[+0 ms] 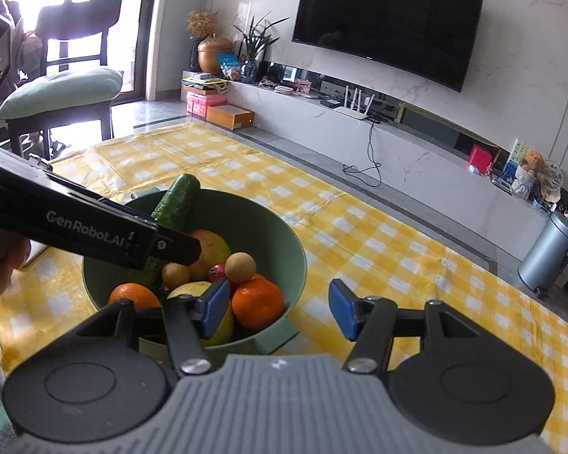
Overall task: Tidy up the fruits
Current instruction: 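Move both tools toward the last tangerine and small brown fruit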
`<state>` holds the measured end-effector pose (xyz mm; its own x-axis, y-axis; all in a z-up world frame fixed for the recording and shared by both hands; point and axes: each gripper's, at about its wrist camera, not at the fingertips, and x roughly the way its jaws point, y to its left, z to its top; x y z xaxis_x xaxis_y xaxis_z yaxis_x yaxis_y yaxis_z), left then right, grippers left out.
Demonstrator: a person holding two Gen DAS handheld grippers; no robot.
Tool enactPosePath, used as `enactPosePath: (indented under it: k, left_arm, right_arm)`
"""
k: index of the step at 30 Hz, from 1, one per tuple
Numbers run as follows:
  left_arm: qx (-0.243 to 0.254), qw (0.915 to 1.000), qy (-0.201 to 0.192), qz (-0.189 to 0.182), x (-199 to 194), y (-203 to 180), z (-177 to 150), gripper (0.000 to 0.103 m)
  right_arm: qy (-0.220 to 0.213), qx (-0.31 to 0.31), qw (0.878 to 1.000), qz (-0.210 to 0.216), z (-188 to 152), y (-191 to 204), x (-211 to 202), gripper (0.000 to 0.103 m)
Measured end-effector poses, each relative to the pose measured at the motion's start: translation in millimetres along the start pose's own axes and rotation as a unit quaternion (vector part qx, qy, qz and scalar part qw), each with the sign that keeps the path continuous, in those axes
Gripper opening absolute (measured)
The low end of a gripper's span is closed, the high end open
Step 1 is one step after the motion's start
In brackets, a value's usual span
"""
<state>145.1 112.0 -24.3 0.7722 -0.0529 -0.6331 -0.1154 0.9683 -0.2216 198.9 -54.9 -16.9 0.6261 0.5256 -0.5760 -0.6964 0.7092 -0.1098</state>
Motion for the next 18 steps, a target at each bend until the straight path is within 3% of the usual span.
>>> enactPosePath:
  k: [2,12,18]
  left_arm:
    - [0.016,0.9998,-0.007,0.005,-5,-9,-1,0.064]
    - [0.081,0.9964,-0.02,-0.008,-19,-55,-11,0.064]
    - [0.104,0.9942,-0.02,-0.021,-20,-79,-19,0.064]
  right_arm:
    - [-0.003,0.016,1.0,-0.013,-6,-6,-8,0.065]
    - [0.017,0.095,0.994,-0.059,-42,-44,-41,0.067]
    - [0.03,0.153,0.984,-0.086,-66,-71,-59,0.071]
